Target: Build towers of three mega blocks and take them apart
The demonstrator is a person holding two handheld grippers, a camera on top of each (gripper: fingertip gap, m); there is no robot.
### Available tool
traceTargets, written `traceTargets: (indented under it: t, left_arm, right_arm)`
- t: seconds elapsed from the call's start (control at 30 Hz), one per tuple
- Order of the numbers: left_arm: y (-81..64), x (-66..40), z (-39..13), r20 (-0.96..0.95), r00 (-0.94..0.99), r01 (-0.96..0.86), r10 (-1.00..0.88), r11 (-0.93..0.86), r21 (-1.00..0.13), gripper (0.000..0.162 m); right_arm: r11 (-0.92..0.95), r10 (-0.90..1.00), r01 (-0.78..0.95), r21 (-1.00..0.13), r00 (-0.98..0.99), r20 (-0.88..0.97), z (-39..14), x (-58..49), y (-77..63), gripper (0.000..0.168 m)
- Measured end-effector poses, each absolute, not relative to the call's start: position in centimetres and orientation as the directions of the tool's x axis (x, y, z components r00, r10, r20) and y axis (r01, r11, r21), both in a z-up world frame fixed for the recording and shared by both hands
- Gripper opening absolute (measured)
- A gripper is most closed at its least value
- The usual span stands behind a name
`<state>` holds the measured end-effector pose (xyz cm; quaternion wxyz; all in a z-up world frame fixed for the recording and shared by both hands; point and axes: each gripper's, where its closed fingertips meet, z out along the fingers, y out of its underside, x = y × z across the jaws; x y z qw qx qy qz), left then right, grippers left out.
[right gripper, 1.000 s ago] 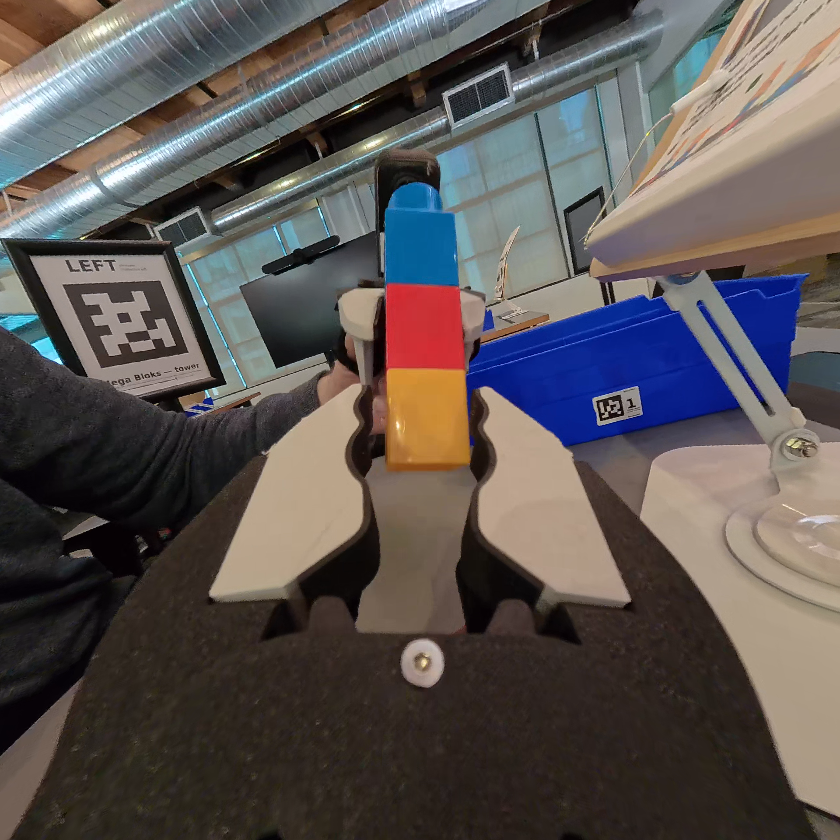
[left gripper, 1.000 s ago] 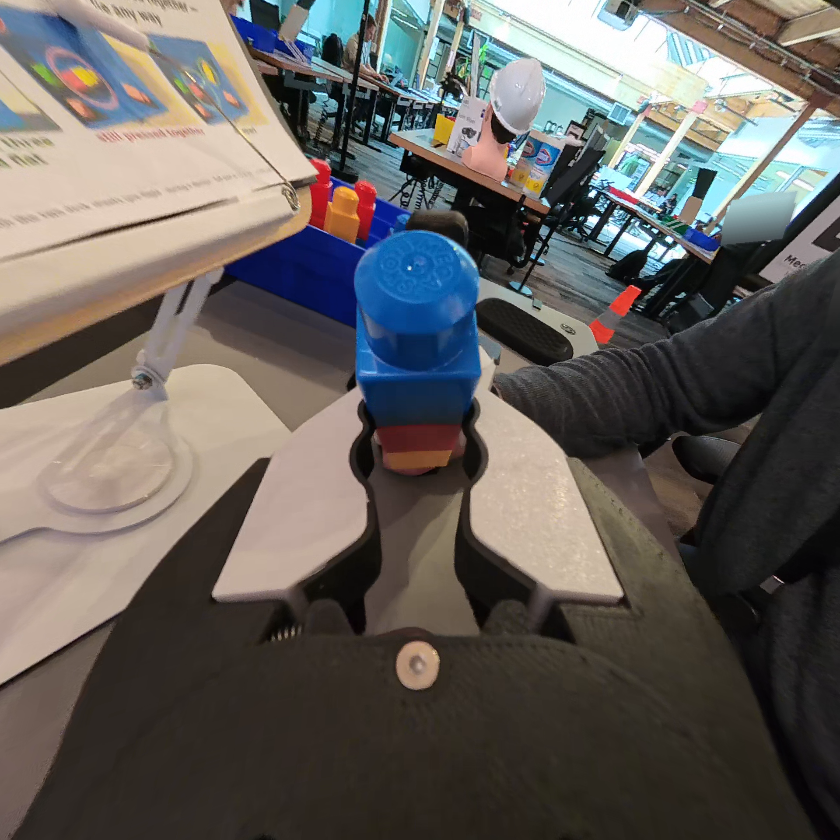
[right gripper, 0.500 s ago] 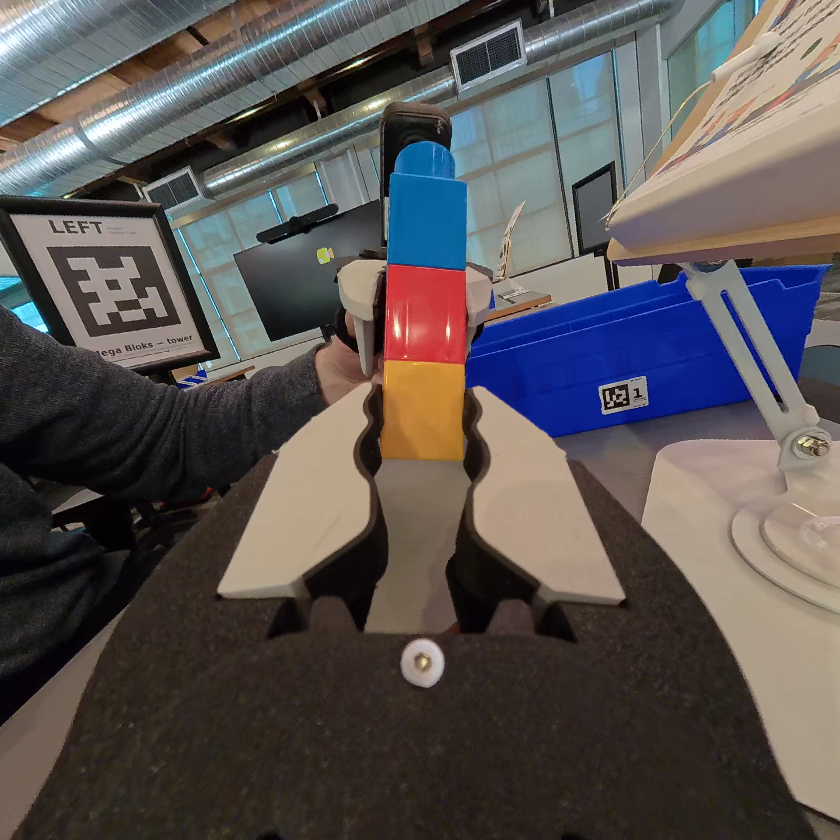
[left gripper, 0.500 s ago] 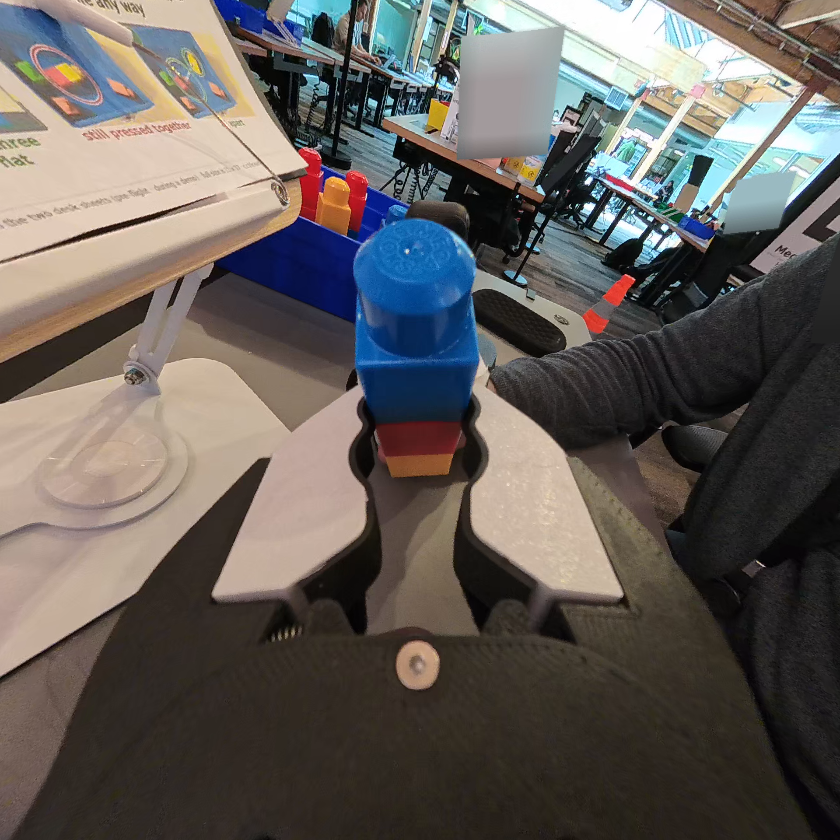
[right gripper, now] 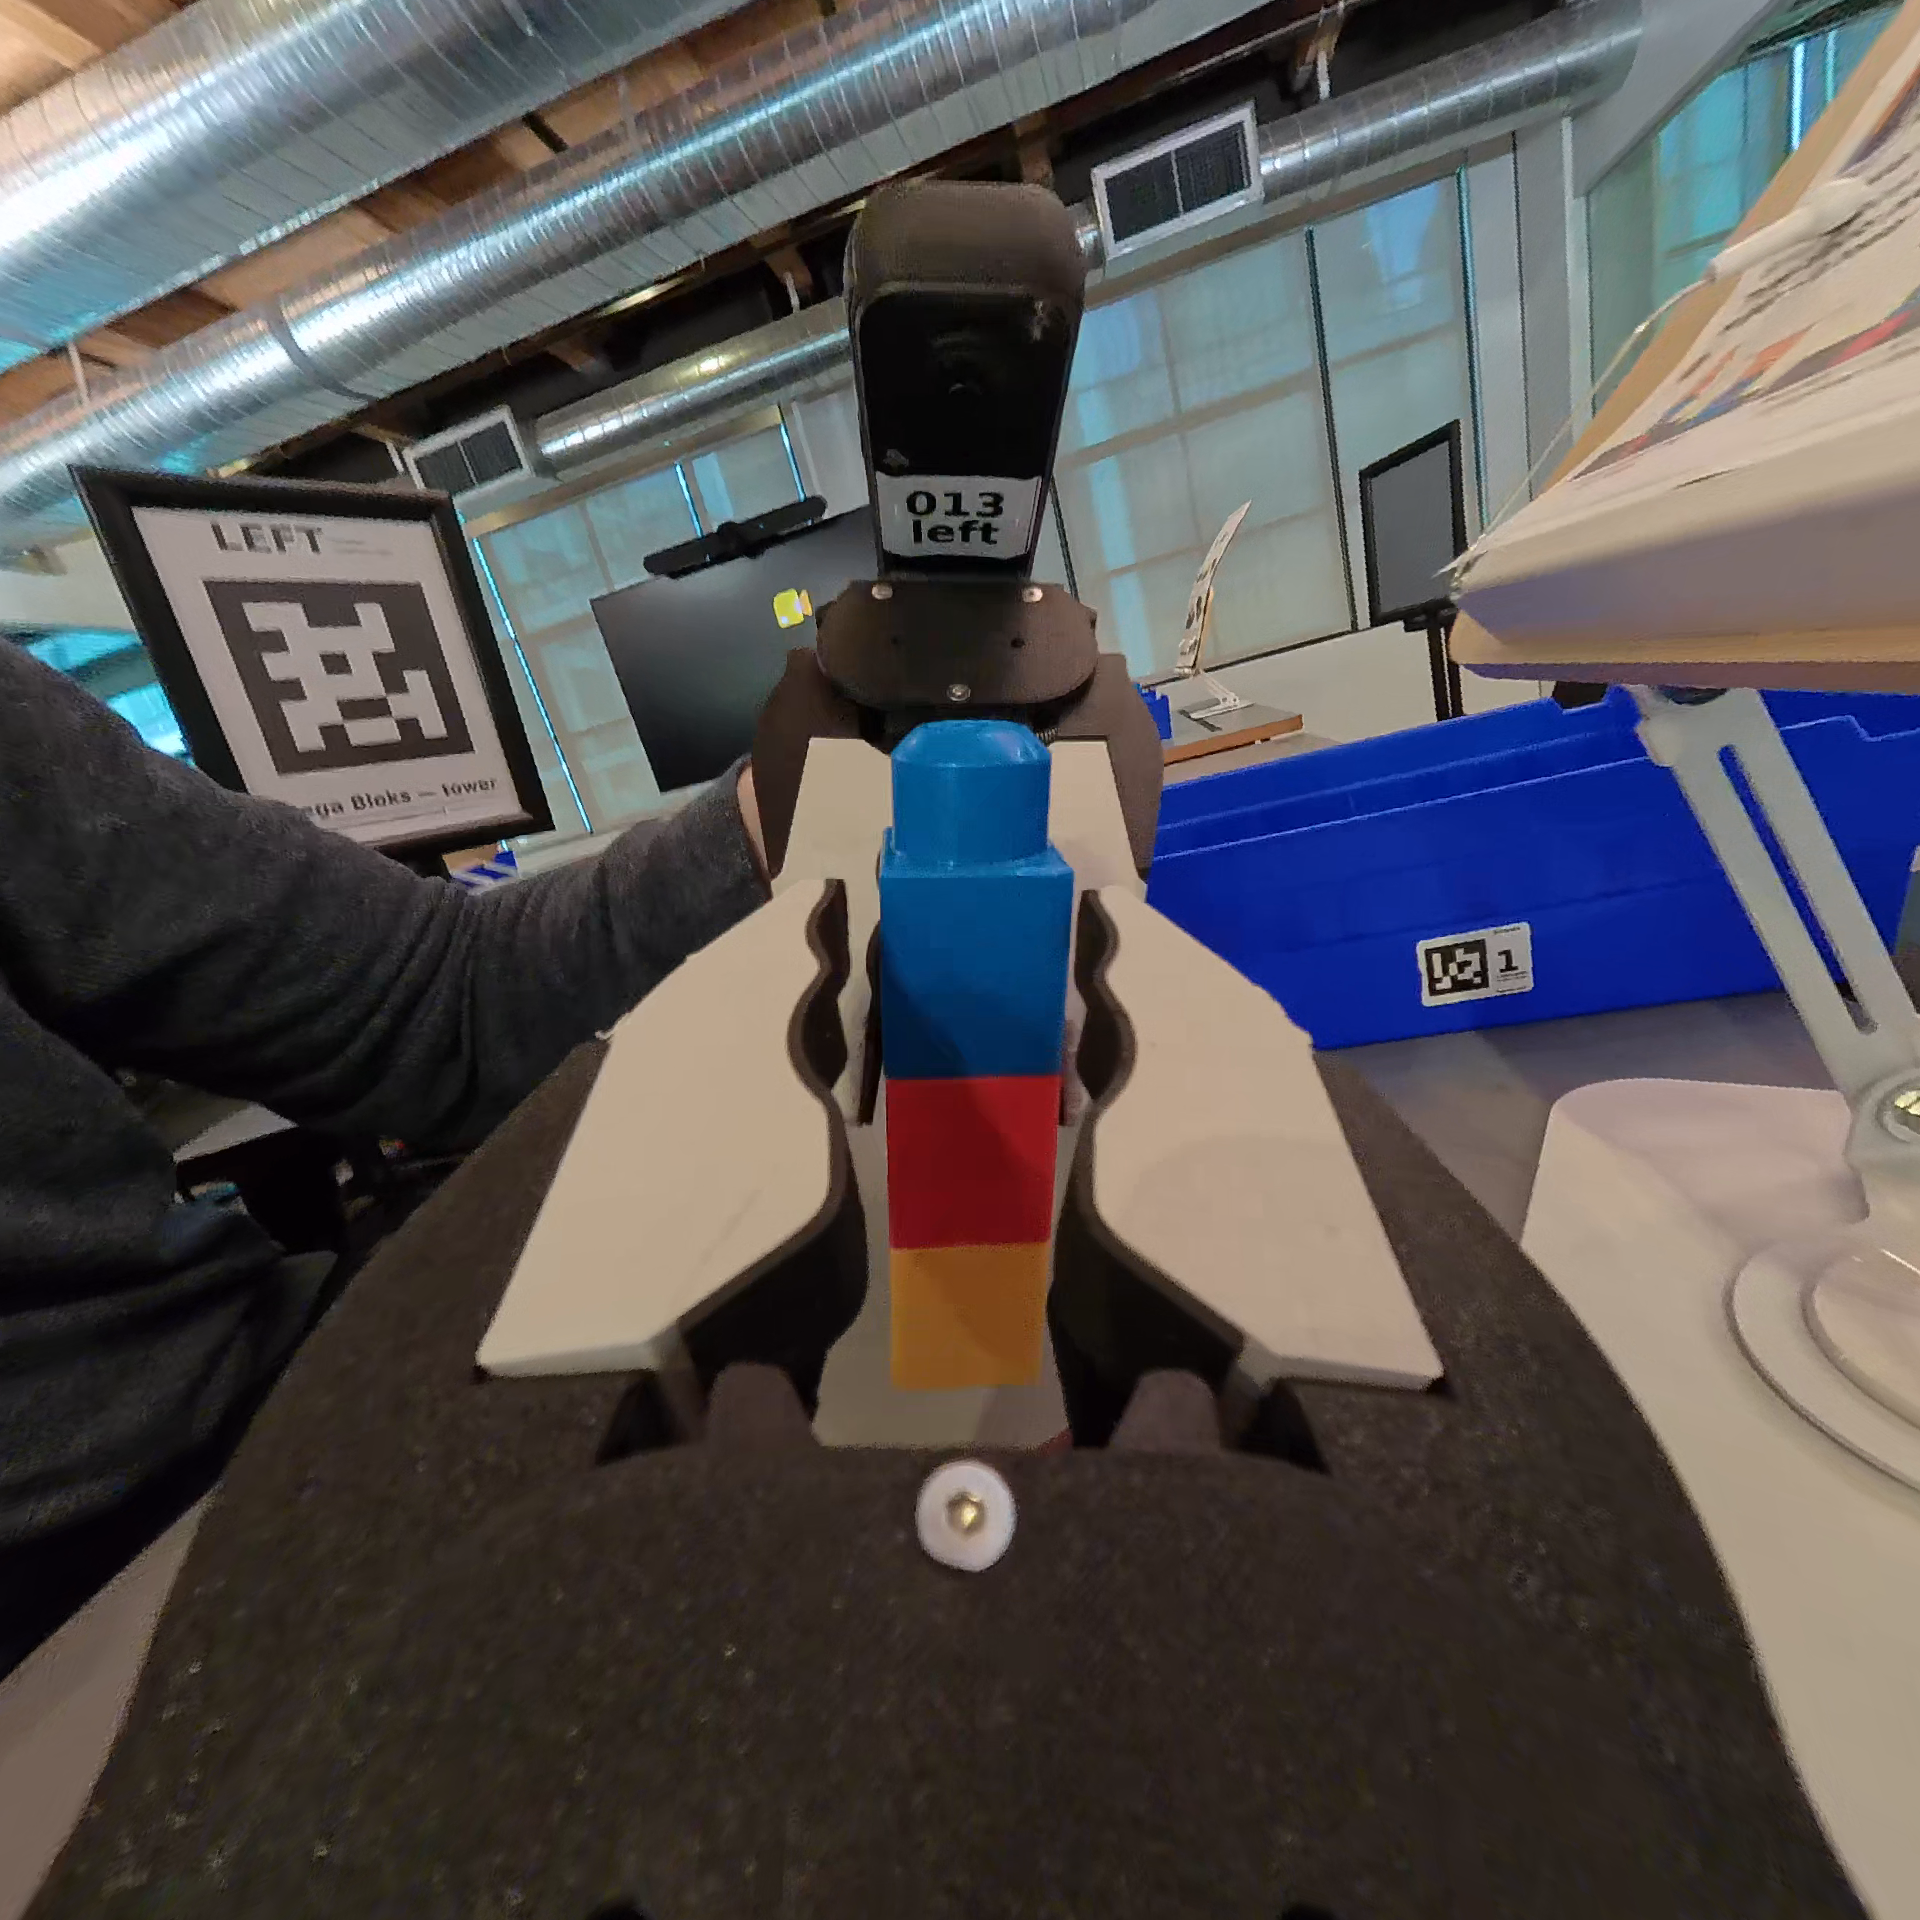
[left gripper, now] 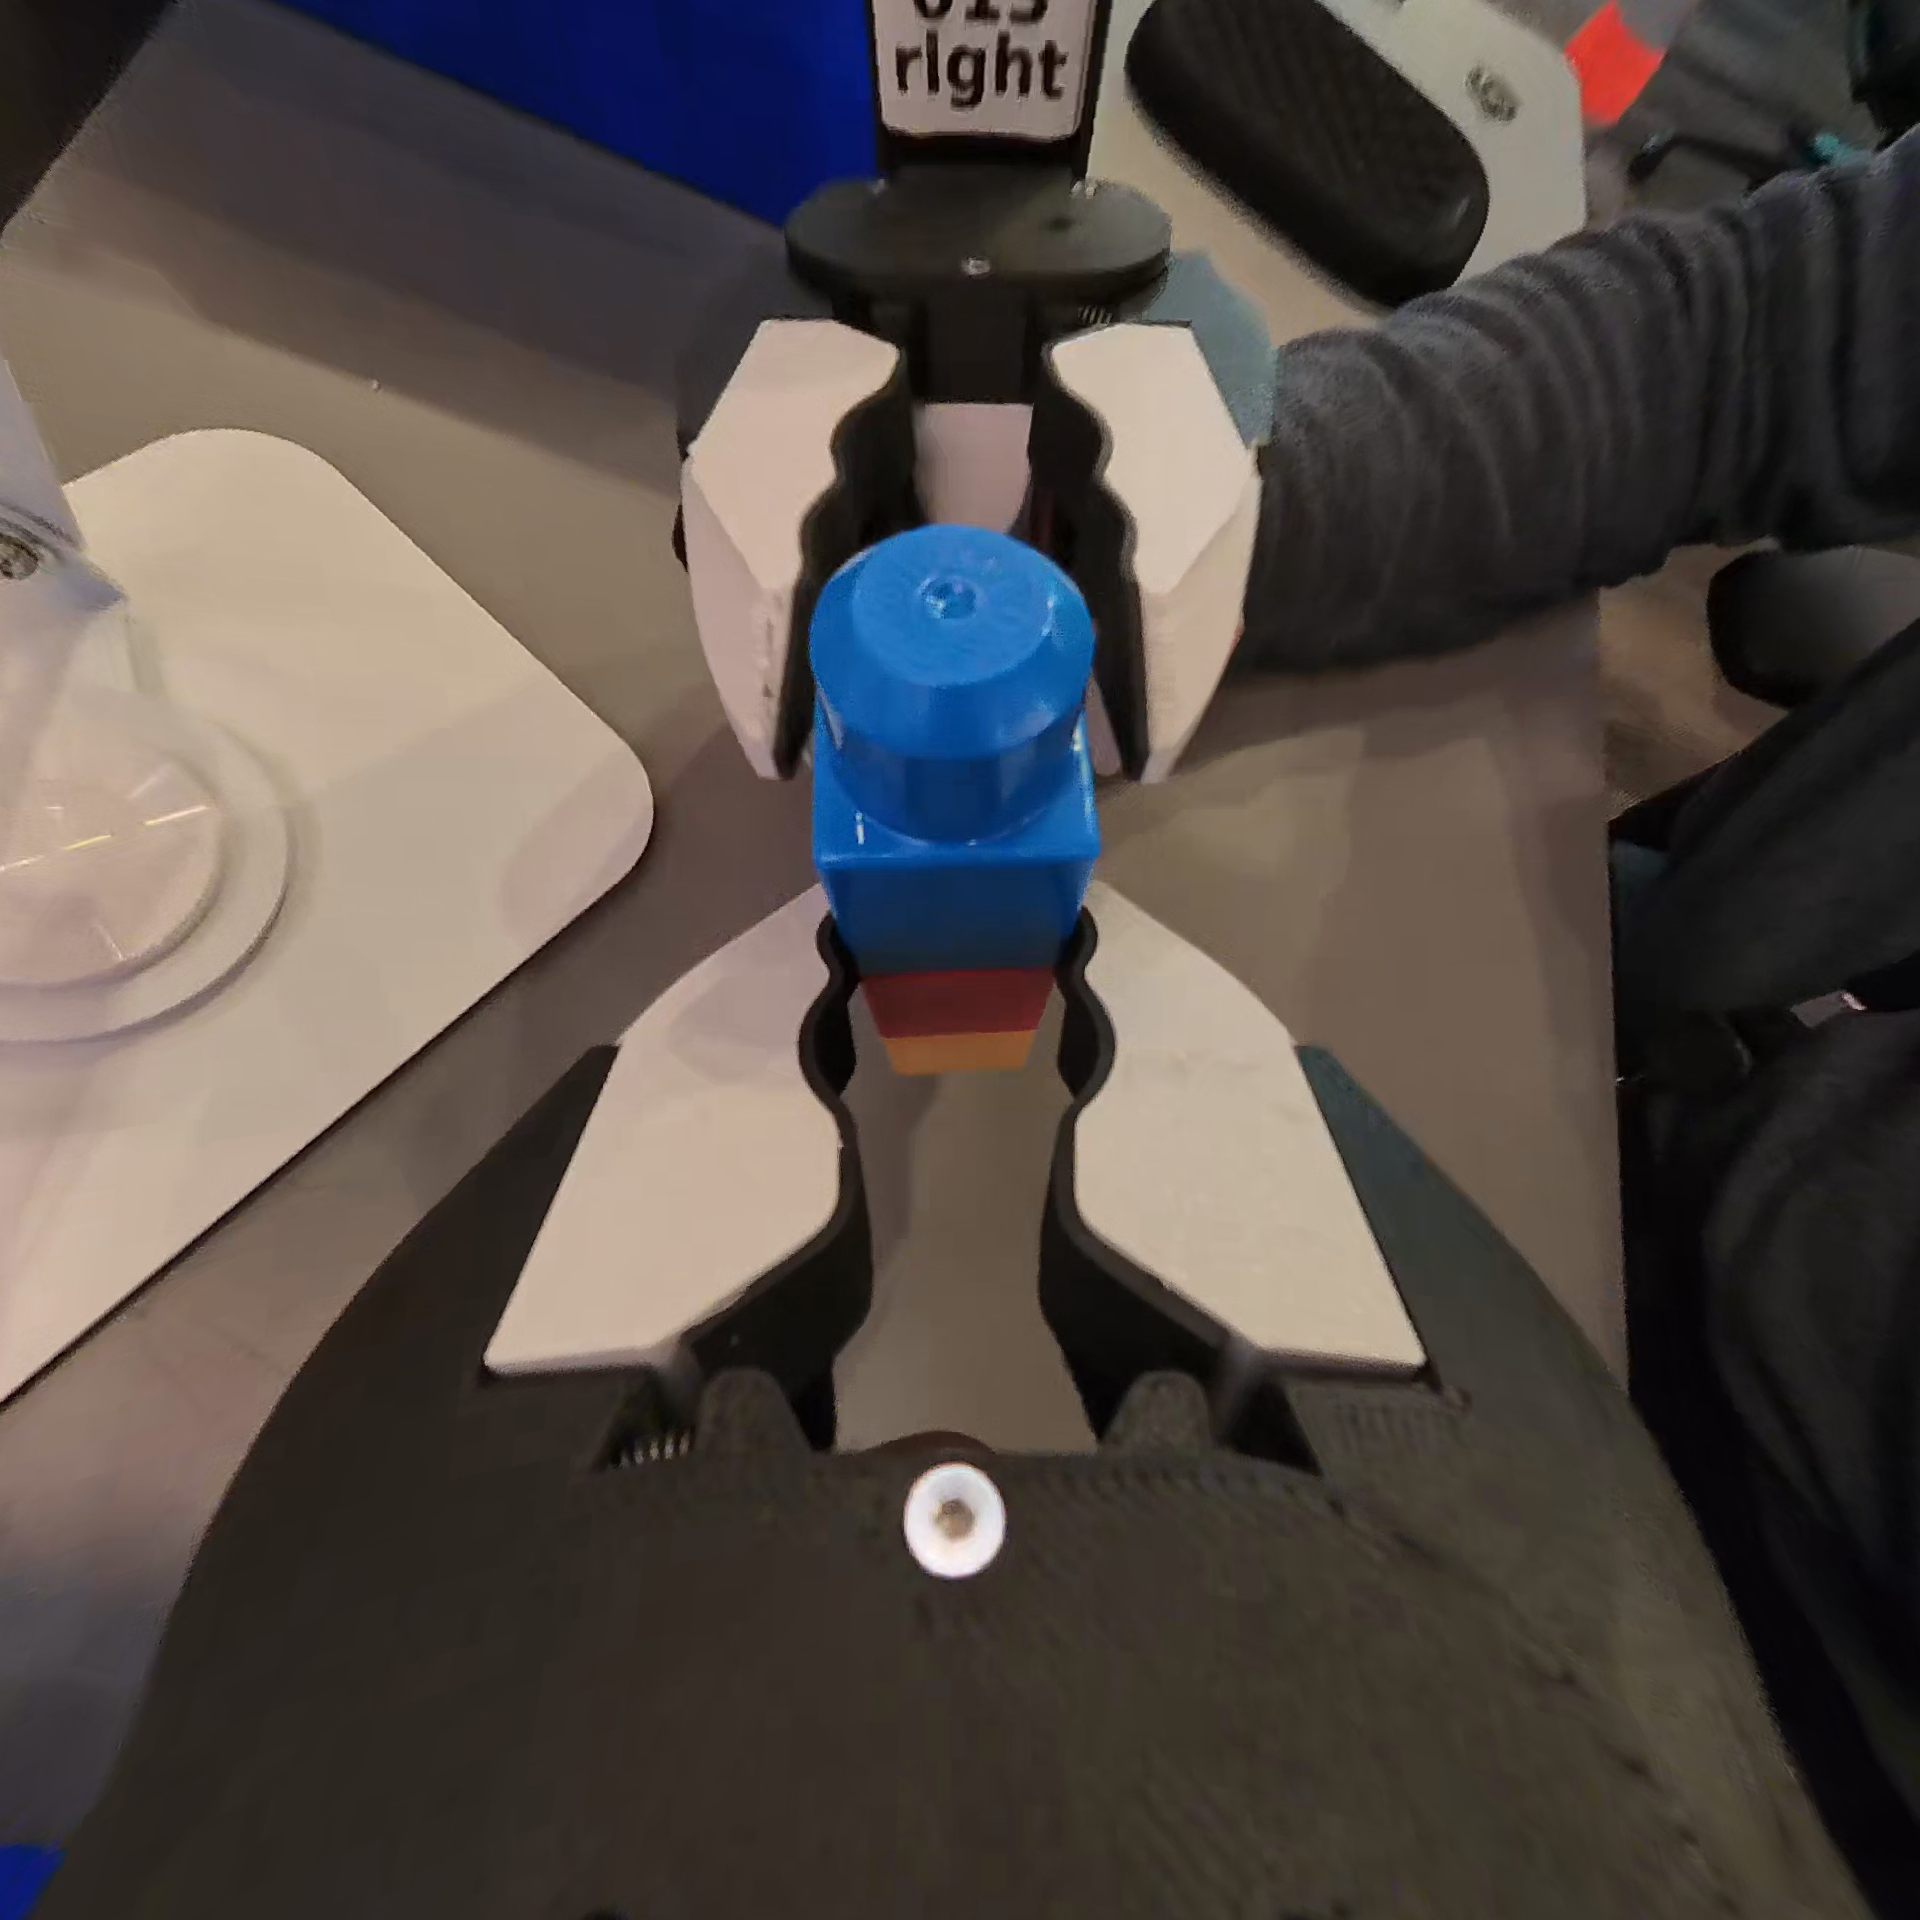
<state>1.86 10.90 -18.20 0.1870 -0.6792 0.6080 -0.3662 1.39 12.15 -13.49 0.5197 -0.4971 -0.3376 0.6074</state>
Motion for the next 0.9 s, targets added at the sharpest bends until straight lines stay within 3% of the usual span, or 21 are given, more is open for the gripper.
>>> traceTargets:
  t: [0.1, 0.2, 0.3, 0.5, 0.63, 0.9]
  left_arm:
    - [10.6, 2.1, -18.7, 0.259, -0.01, -0.721, -0.966, -0.172, -0.672, 0.036]
    - [10.4, 2.6, -17.9, 0.279, -0.029, -0.674, -0.96, -0.187, -0.715, 0.036]
    - [10.1, 2.9, -18.5, 0.299, -0.036, -0.654, -0.954, -0.204, -0.729, 0.044]
    - [10.1, 3.5, -19.8, 0.312, -0.01, -0.656, -0.95, -0.229, -0.719, 0.037]
    - [10.3, 2.7, -20.1, 0.292, 0.007, -0.718, -0.956, -0.207, -0.664, 0.037]
    - [9.7, 2.0, -20.9, 0.253, -0.017, -0.81, -0.967, -0.135, -0.57, 0.036]
  right_arm:
    - [-0.214, 0.971, -0.255, -0.943, 0.052, -0.234, -13.9, 1.1, 12.0, 0.035]
    - [-0.211, 0.971, -0.291, -0.933, 0.05, -0.235, -13.0, 1.4, 11.9, 0.035]
    - [-0.234, 0.963, -0.337, -0.912, 0.046, -0.264, -12.8, 1.9, 12.3, 0.035]
    - [-0.241, 0.962, -0.327, -0.914, 0.041, -0.268, -12.9, 2.1, 12.4, 0.035]
    - [-0.219, 0.97, -0.283, -0.934, 0.044, -0.24, -12.9, 2.0, 12.3, 0.043]
    - [-0.159, 0.986, -0.124, -0.979, 0.037, -0.165, -13.8, 2.1, 11.7, 0.036]
